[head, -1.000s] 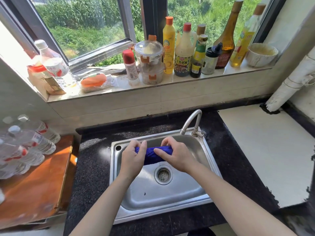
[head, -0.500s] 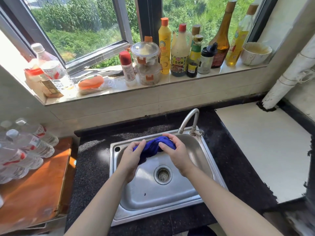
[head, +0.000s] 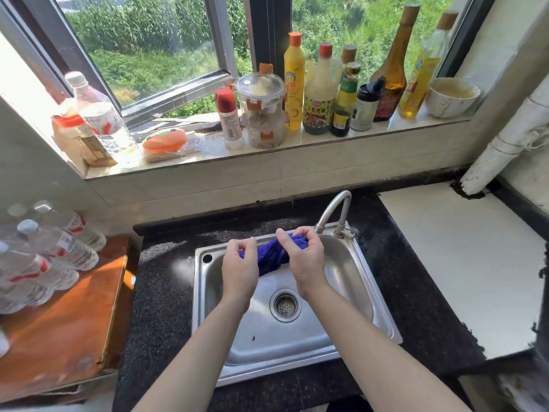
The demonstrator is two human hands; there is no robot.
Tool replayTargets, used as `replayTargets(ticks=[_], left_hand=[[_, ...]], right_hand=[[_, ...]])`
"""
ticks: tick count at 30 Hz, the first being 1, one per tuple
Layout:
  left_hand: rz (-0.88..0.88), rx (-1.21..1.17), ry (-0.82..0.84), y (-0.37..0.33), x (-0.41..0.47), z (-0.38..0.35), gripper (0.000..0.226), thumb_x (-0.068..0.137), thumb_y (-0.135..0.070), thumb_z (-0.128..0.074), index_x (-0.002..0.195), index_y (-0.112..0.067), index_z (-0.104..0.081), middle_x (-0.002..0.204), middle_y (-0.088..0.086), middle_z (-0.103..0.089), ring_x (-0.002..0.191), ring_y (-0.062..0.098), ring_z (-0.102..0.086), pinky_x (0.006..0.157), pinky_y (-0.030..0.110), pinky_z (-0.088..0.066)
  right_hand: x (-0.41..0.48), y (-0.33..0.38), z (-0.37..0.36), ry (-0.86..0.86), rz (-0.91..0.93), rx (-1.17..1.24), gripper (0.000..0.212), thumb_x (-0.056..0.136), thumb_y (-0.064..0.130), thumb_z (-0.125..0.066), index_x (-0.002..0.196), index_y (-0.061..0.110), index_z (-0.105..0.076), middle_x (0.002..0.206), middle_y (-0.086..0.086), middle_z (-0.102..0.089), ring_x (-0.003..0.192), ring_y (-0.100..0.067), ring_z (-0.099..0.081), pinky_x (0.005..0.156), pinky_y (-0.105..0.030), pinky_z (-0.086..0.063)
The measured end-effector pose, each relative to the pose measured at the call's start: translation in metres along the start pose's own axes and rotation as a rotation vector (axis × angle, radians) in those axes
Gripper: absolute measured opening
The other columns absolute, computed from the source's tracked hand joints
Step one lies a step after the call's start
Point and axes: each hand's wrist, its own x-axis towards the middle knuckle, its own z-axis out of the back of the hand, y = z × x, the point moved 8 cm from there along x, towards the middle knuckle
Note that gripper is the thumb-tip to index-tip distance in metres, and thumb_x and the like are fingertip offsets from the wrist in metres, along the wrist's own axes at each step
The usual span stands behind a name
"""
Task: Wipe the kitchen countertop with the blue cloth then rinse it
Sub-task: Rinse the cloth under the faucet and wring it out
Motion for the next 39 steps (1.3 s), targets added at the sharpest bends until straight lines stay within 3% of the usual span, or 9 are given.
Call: replayTargets(ticks=[3, 6, 10, 19, 26, 30, 32, 35, 39], left_hand=[[-0.235, 0.181, -0.045, -0.014, -0.008, 0.005, 0.025, 0.099, -0.030, -0.055, 0.083, -0.012, -0.046, 0.067, -0.005, -0.049, 0.061, 0.009, -0.044, 0.062, 0.032, -0.039], [-0.498, 0.342, -0.045, -0.026, -0.017, 0.004, 0.026, 0.098, -0.022, -0.057, 0.079, -0.016, -0.041, 0.062, -0.005, -0.047, 0.060, 0.015, -0.047, 0.053, 0.021, -0.034], [-0.802, 0.457, 0.024, -0.036, -0.030, -0.004, 0.026, 0.099, -0.023, -0.056, 0.079, -0.017, -0.041, 0.058, -0.007, -0.041, 0.049, 0.018, -0.039, 0.047, 0.026, -0.034], [-1.011, 0.542, 0.127, -0.037, -0.038, -0.020, 0.024, 0.103, -0.038, -0.038, 0.085, -0.023, -0.036, 0.056, 0.001, -0.046, 0.037, 0.024, -0.042, 0.034, 0.034, -0.036], [-0.903, 0.513, 0.186, -0.032, -0.038, -0.026, 0.019, 0.099, -0.035, -0.043, 0.086, -0.023, -0.035, 0.055, -0.006, -0.042, 0.039, 0.021, -0.043, 0.036, 0.038, -0.038], [-0.770, 0.488, 0.143, -0.032, -0.025, -0.017, 0.028, 0.098, -0.032, -0.056, 0.082, -0.020, -0.036, 0.055, -0.011, -0.036, 0.048, 0.017, -0.045, 0.044, 0.021, -0.032], [-0.614, 0.447, 0.108, -0.031, -0.013, -0.006, 0.028, 0.095, -0.028, -0.063, 0.083, -0.017, -0.040, 0.060, -0.007, -0.044, 0.057, 0.016, -0.049, 0.052, 0.022, -0.036], [-0.285, 0.320, 0.082, -0.015, 0.007, 0.008, 0.023, 0.091, -0.029, -0.069, 0.096, -0.016, -0.051, 0.083, -0.004, -0.059, 0.072, 0.005, -0.056, 0.064, 0.021, -0.042], [0.208, -0.248, 0.206, 0.025, 0.015, 0.006, 0.023, 0.089, -0.025, -0.072, 0.094, -0.008, -0.058, 0.076, 0.004, -0.058, 0.057, 0.013, -0.048, 0.046, 0.023, -0.035]], right_hand=[[0.005, -0.005, -0.003, -0.029, -0.047, 0.160, 0.017, 0.090, 0.002, -0.071, 0.088, 0.013, -0.058, 0.094, 0.001, -0.067, 0.078, -0.015, -0.064, 0.074, -0.026, -0.054], [0.006, -0.009, -0.005, -0.002, -0.063, 0.092, 0.007, 0.096, 0.009, -0.064, 0.100, 0.014, -0.064, 0.076, 0.003, -0.063, 0.064, -0.010, -0.058, 0.065, -0.027, -0.051], [0.013, -0.020, -0.002, -0.004, -0.141, -0.027, 0.011, 0.101, 0.018, -0.057, 0.105, 0.014, -0.067, 0.065, 0.005, -0.053, 0.052, -0.009, -0.046, 0.055, -0.026, -0.046], [0.031, -0.037, 0.006, 0.034, -0.215, -0.303, 0.021, 0.098, 0.010, -0.047, 0.095, 0.019, -0.065, 0.058, 0.003, -0.050, 0.052, -0.012, -0.045, 0.053, -0.029, -0.041], [0.031, -0.033, 0.013, 0.044, -0.176, -0.404, 0.024, 0.095, 0.007, -0.046, 0.088, 0.021, -0.065, 0.059, 0.003, -0.053, 0.053, -0.011, -0.048, 0.058, -0.030, -0.042], [0.029, -0.022, 0.015, 0.009, -0.090, -0.343, 0.016, 0.097, 0.013, -0.050, 0.096, 0.020, -0.065, 0.064, 0.004, -0.056, 0.059, -0.011, -0.052, 0.065, -0.037, -0.049], [0.027, -0.013, 0.018, 0.039, -0.070, -0.325, 0.011, 0.096, 0.017, -0.055, 0.104, 0.021, -0.061, 0.074, 0.002, -0.059, 0.068, -0.011, -0.056, 0.071, -0.033, -0.051], [0.018, -0.020, 0.017, 0.169, -0.246, -0.177, 0.029, 0.089, 0.013, -0.061, 0.114, 0.024, -0.054, 0.090, -0.004, -0.061, 0.078, -0.015, -0.058, 0.076, -0.030, -0.049], [0.007, -0.029, 0.012, 0.235, -0.425, 0.140, 0.060, 0.074, 0.000, -0.055, 0.130, 0.018, -0.042, 0.113, -0.012, -0.060, 0.096, -0.024, -0.055, 0.089, -0.038, -0.046]])
